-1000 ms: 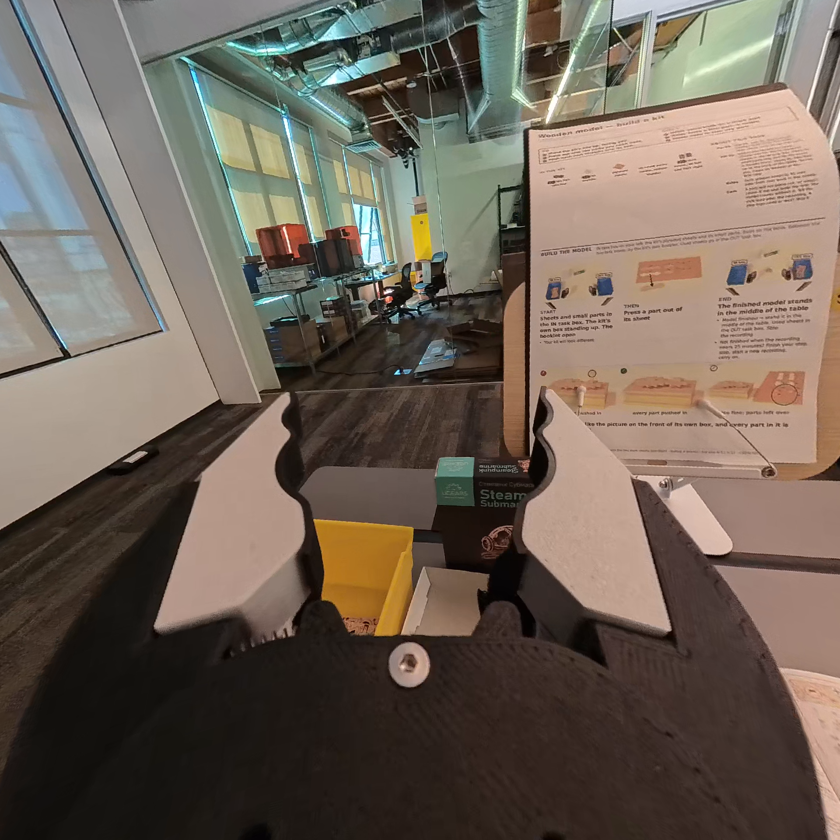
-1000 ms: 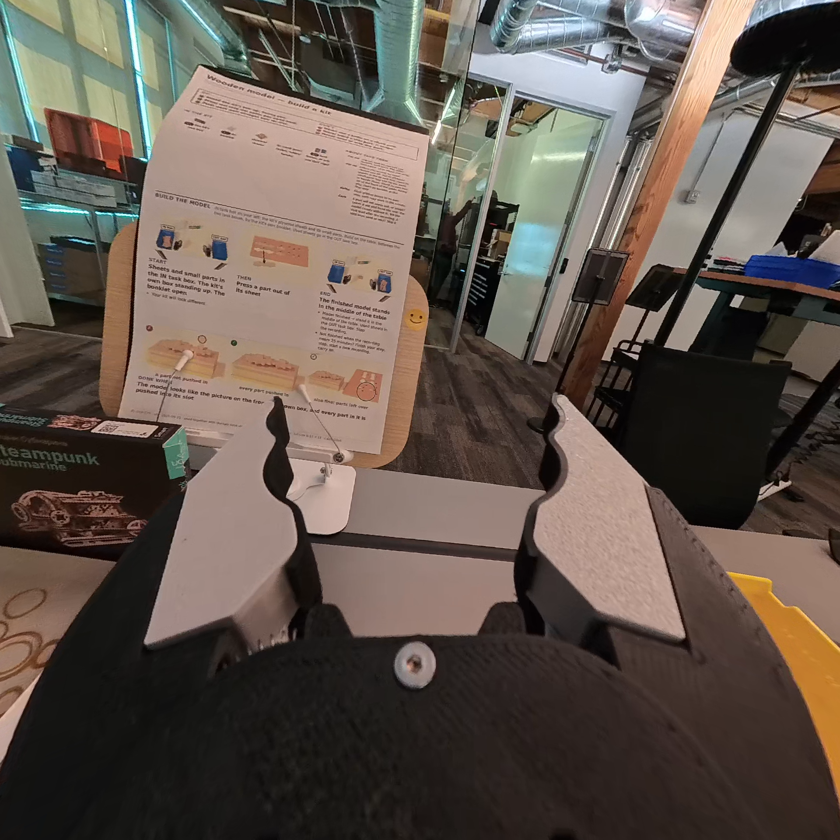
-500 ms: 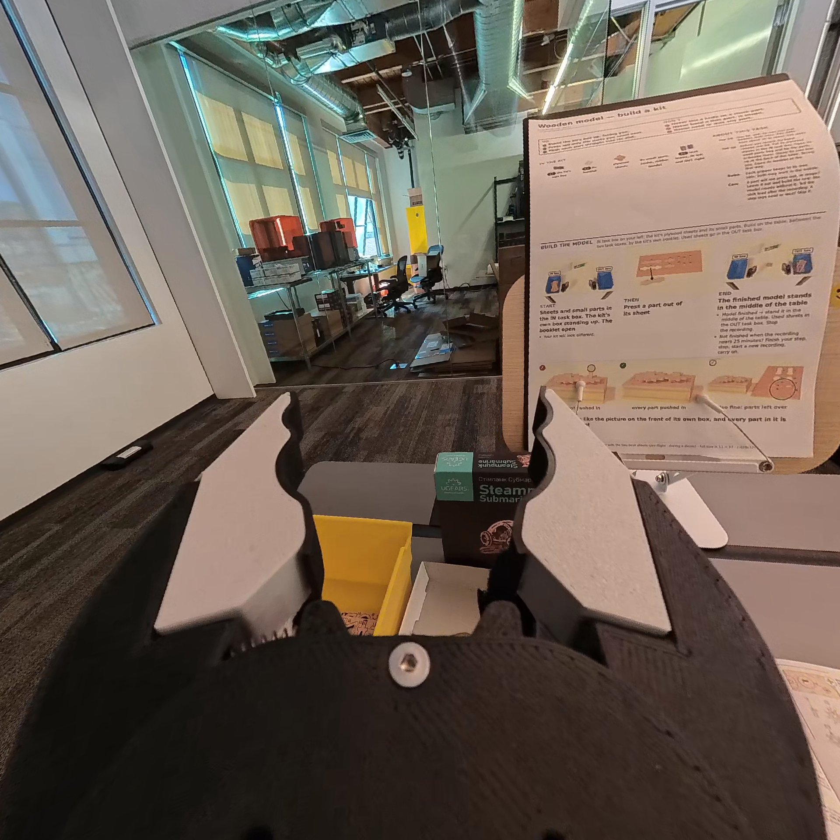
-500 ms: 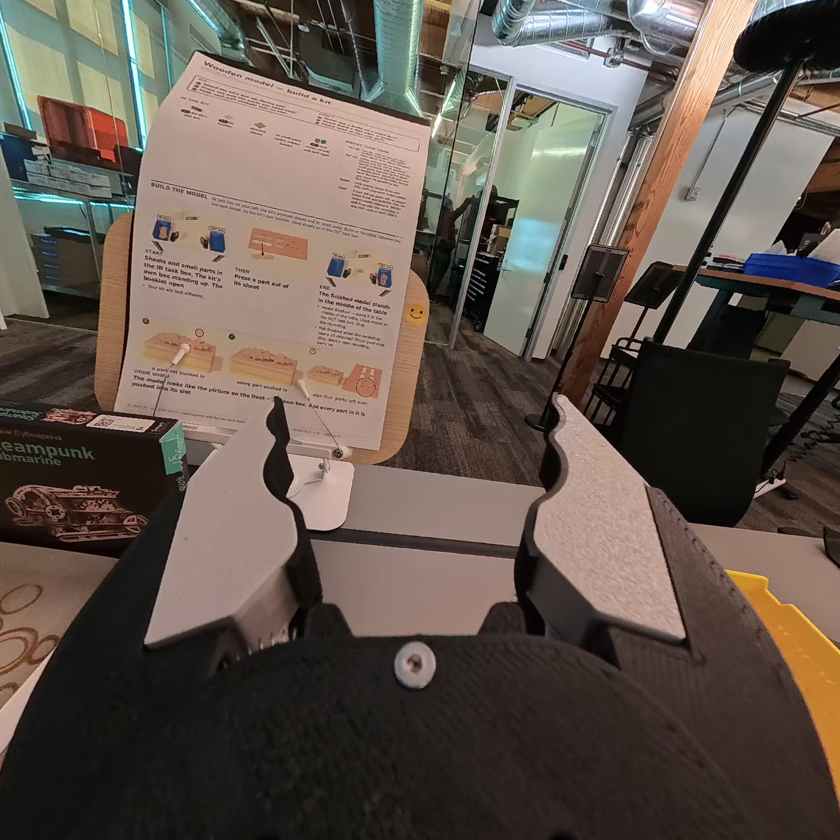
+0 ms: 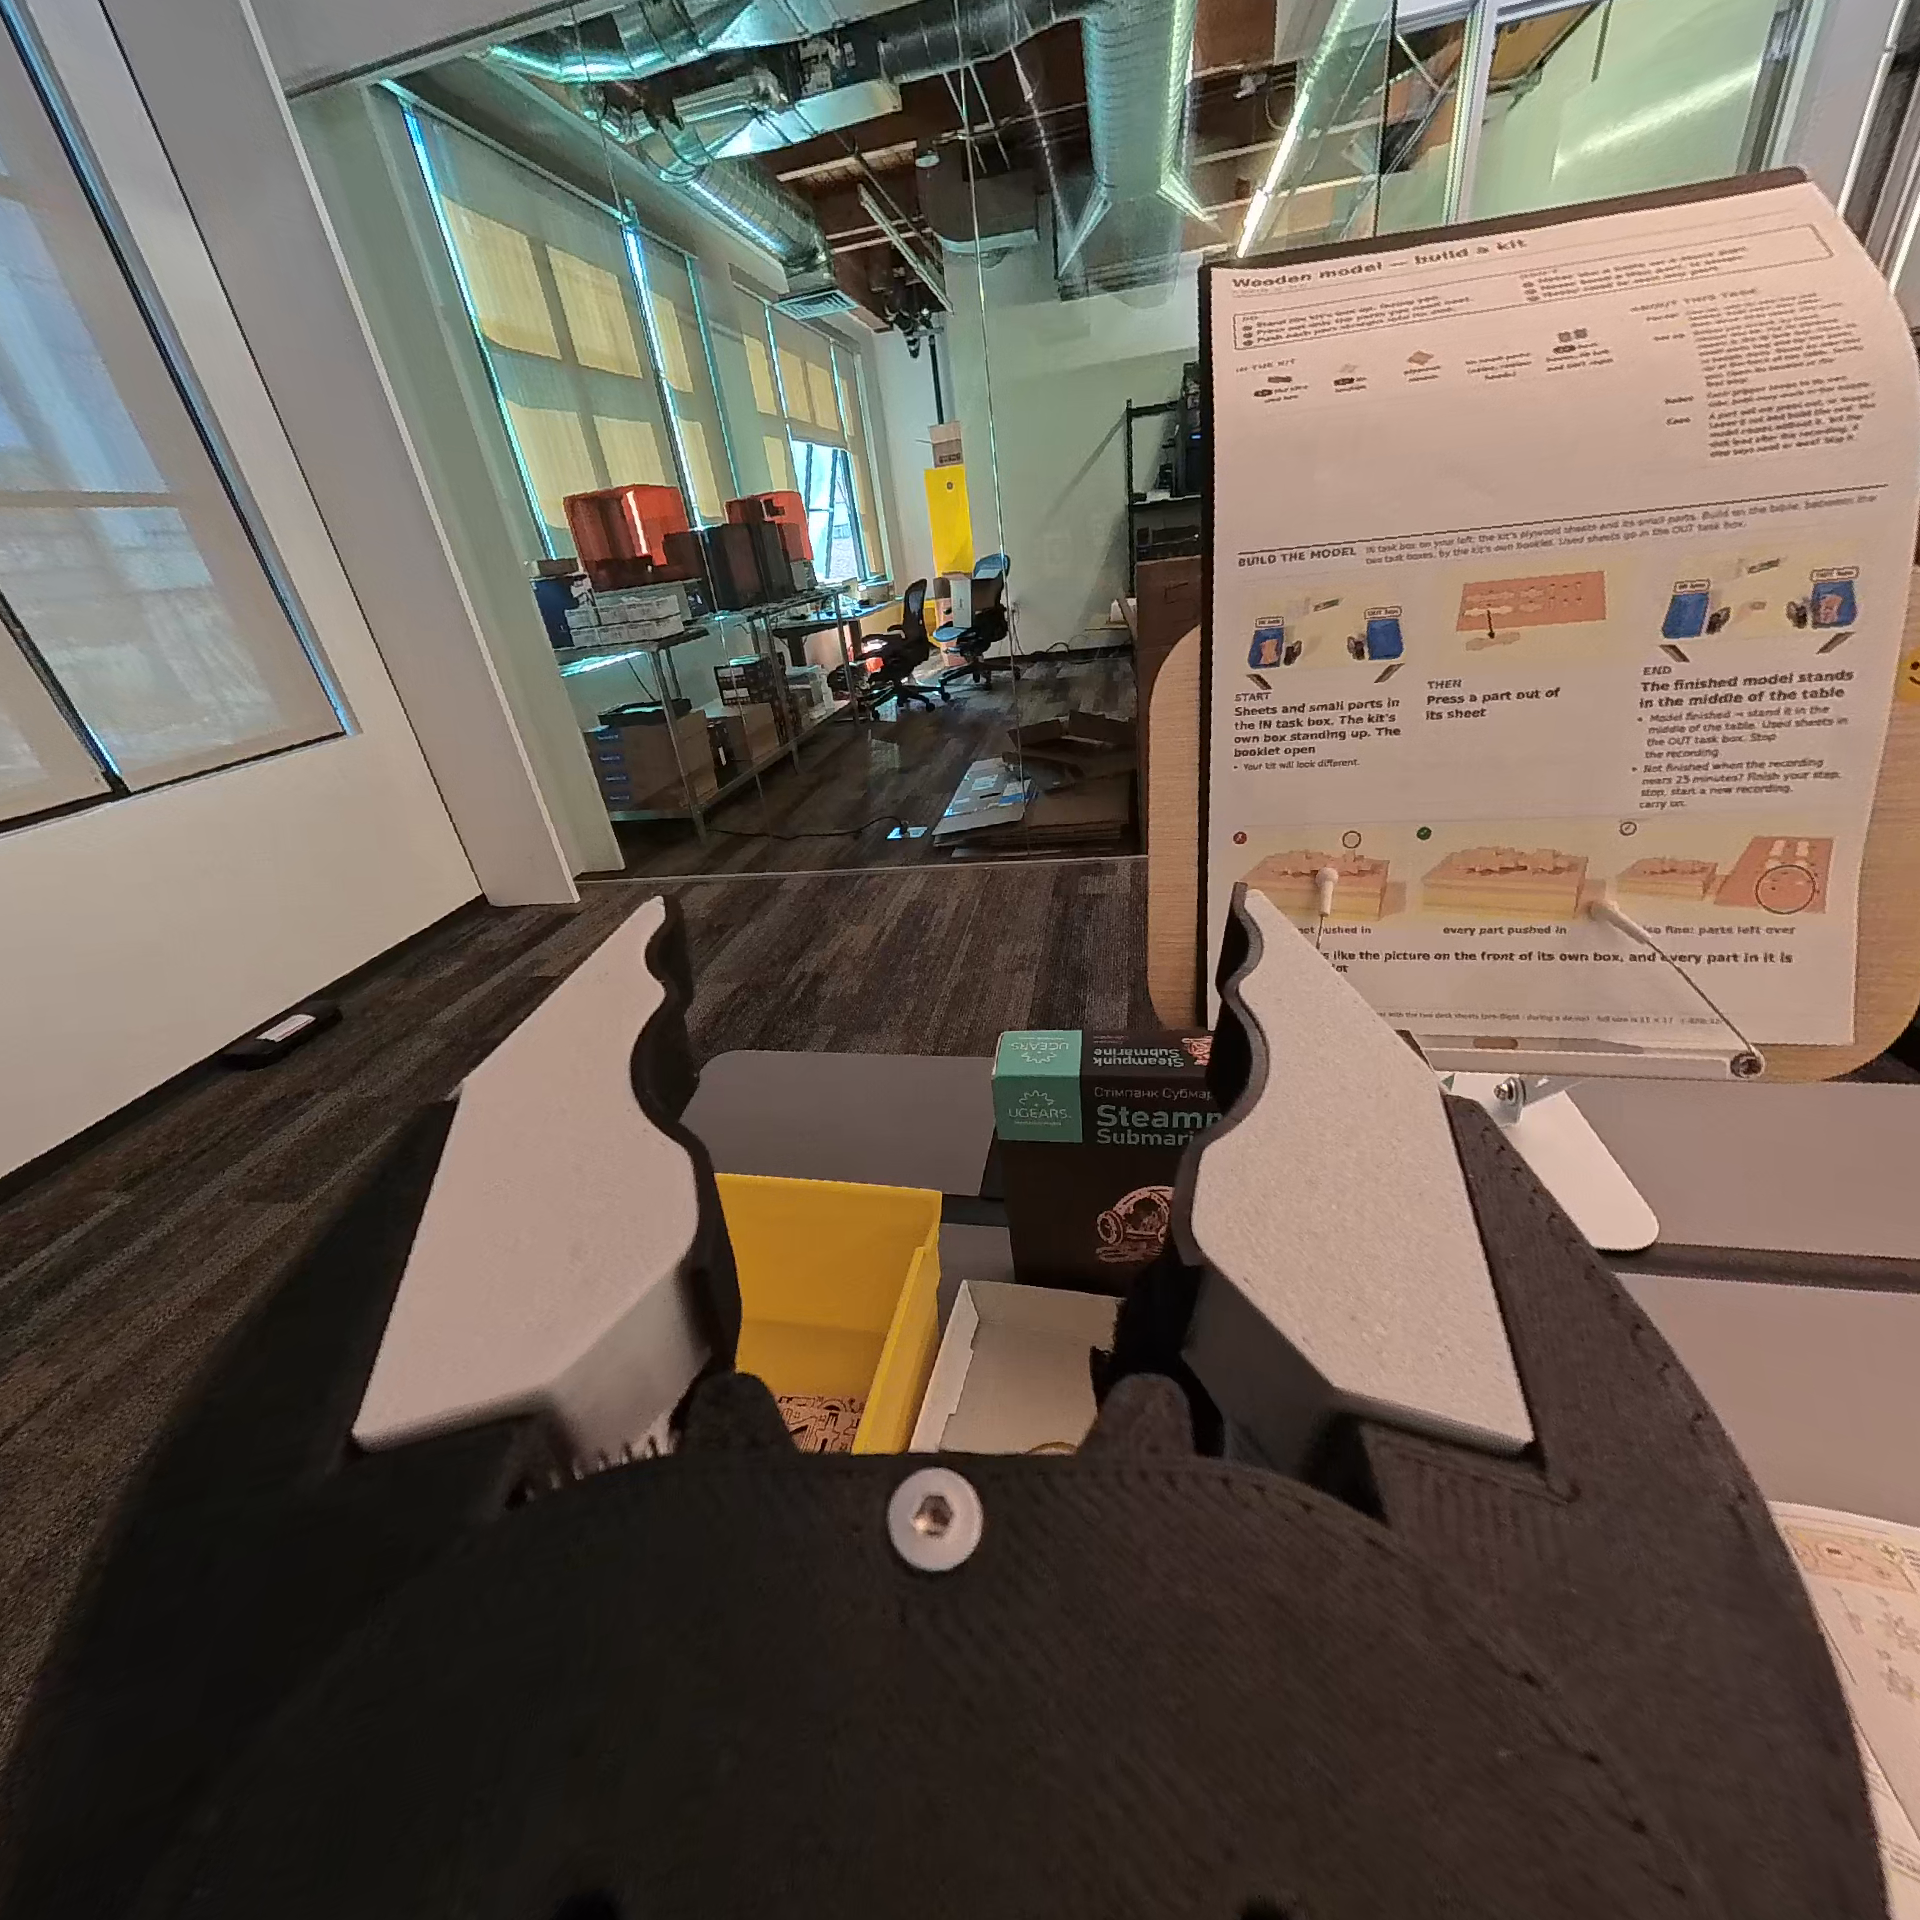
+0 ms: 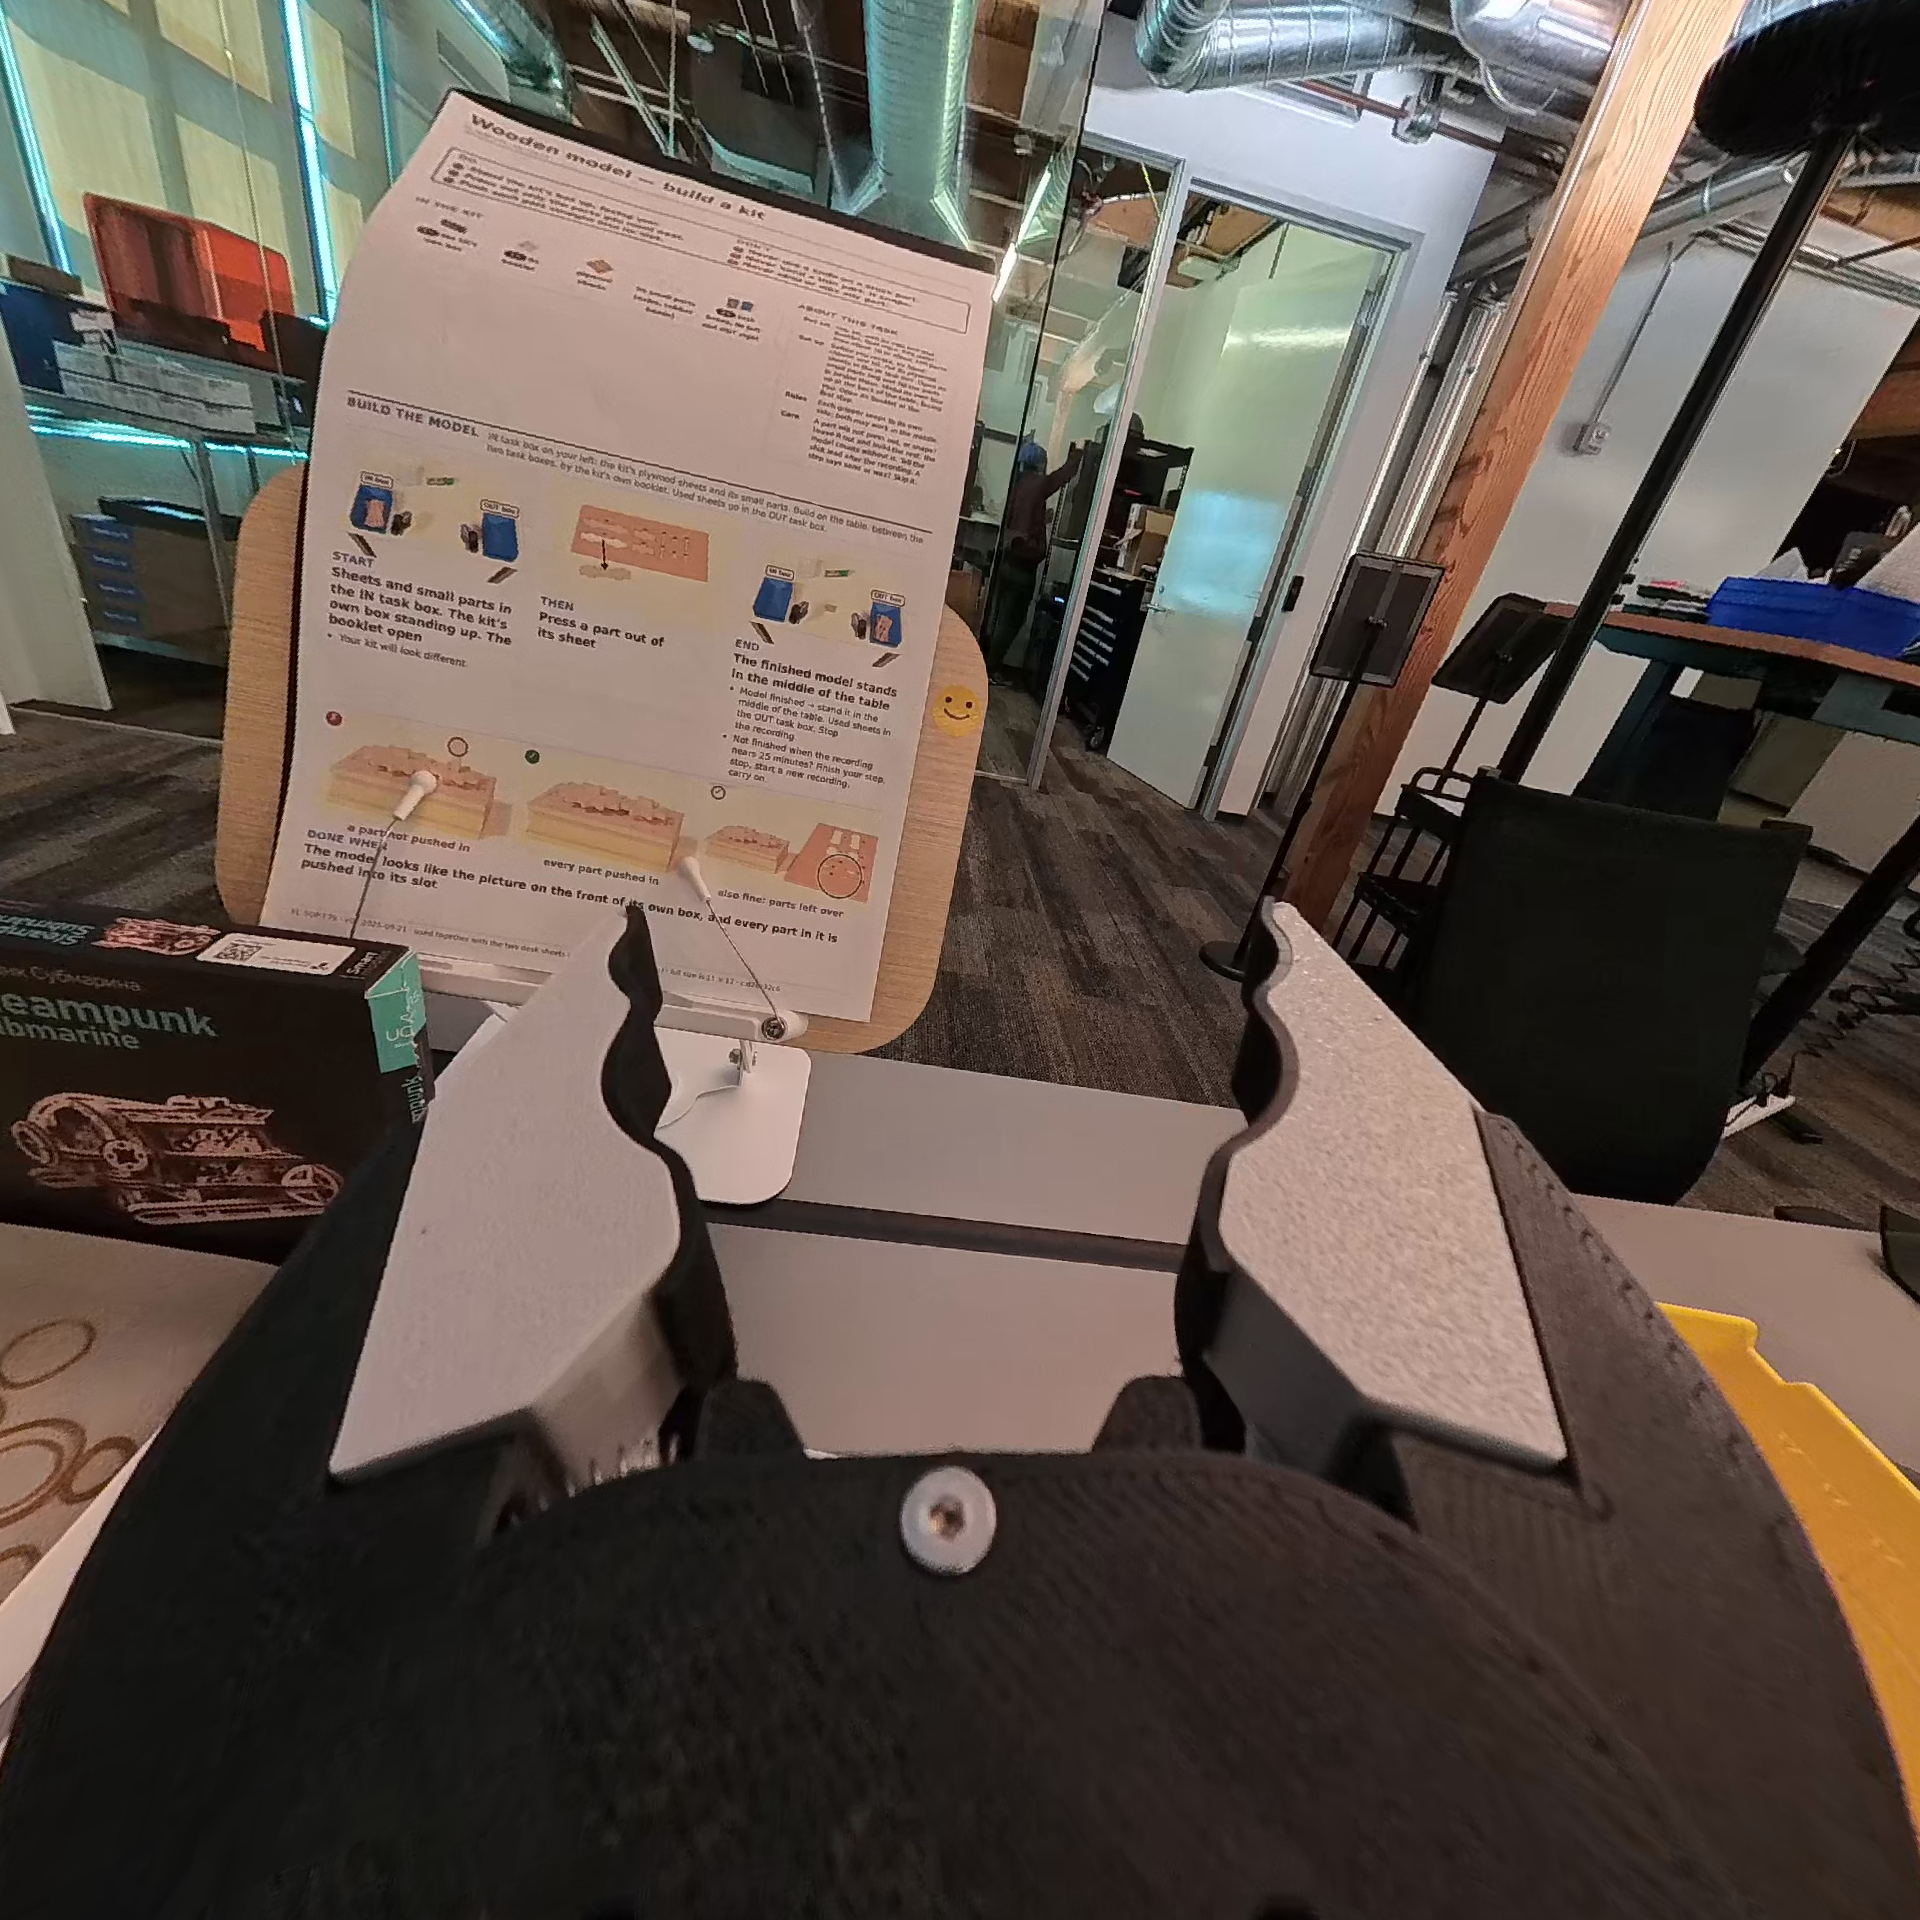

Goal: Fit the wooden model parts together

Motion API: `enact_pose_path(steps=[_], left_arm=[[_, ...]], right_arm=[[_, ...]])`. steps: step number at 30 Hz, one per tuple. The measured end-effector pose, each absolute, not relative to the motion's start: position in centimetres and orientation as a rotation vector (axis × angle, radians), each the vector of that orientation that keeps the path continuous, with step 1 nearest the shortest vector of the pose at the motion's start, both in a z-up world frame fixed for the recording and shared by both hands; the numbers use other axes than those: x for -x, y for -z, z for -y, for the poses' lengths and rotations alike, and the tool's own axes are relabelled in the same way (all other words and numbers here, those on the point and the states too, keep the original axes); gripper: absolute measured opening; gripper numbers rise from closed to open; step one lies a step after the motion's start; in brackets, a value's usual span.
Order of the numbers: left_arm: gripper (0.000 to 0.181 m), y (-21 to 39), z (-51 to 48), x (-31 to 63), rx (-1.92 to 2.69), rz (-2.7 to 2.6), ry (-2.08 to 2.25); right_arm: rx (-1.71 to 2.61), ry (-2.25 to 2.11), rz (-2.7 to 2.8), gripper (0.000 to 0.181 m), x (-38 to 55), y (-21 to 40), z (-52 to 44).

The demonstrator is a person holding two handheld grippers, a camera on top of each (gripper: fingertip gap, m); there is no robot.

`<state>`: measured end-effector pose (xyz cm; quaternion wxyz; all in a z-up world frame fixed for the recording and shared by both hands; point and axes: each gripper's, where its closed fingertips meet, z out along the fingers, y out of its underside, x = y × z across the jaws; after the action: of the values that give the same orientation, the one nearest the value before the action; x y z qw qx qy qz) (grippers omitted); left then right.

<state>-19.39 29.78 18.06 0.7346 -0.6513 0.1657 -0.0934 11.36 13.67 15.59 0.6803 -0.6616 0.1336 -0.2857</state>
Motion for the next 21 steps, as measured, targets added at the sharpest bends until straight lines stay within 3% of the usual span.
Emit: enact_pose_path(steps=[17,21], left_arm=[[0.099,-18.1,-30.1,19.7,1.433,-0.359,0.248],[0.09,-17.9,-30.3,19.4,1.436,-0.389,0.31]], right_arm=[[1.542,0.656,-0.285,0.112,-11.6,-14.1,-14.9],[1.556,0.649,-0.265,0.112,-11.8,-13.7,-15.4]])
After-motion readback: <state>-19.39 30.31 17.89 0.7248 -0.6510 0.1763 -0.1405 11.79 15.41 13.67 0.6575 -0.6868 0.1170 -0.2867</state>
